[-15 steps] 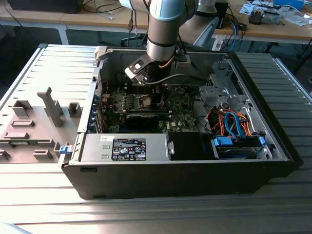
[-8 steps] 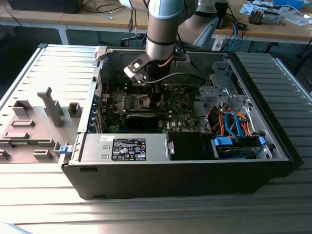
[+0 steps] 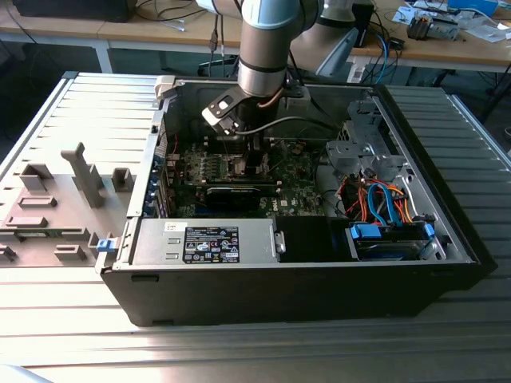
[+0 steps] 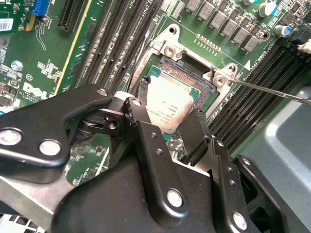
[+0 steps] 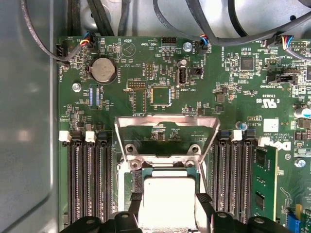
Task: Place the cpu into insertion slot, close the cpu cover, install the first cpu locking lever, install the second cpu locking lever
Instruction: 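Place the cpu into insertion slot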
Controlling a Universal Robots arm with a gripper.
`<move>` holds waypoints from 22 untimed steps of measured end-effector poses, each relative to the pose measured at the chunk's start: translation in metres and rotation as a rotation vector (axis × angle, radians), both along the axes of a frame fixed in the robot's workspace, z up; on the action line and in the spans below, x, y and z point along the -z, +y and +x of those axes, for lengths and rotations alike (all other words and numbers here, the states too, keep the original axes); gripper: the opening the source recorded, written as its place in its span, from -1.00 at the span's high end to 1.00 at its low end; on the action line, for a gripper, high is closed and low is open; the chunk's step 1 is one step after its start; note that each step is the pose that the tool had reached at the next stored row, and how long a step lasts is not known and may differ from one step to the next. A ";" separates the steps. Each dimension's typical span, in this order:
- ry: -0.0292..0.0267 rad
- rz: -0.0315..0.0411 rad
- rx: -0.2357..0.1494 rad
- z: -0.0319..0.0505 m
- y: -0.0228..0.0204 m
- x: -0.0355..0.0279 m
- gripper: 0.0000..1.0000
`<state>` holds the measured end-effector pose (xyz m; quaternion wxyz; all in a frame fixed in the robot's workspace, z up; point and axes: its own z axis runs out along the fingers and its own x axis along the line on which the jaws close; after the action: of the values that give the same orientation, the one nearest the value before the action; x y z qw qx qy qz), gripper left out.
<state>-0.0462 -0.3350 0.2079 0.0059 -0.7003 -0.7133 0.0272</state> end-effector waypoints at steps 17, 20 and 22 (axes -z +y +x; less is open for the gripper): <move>0.0001 -0.0057 -0.057 0.0004 0.0021 0.0023 -0.08; 0.0001 -0.0058 -0.057 0.0004 0.0021 0.0024 -0.08; 0.0001 -0.0057 -0.057 0.0004 0.0021 0.0025 -0.08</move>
<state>-0.0458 -0.3329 0.2054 0.0031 -0.6797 -0.7329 0.0294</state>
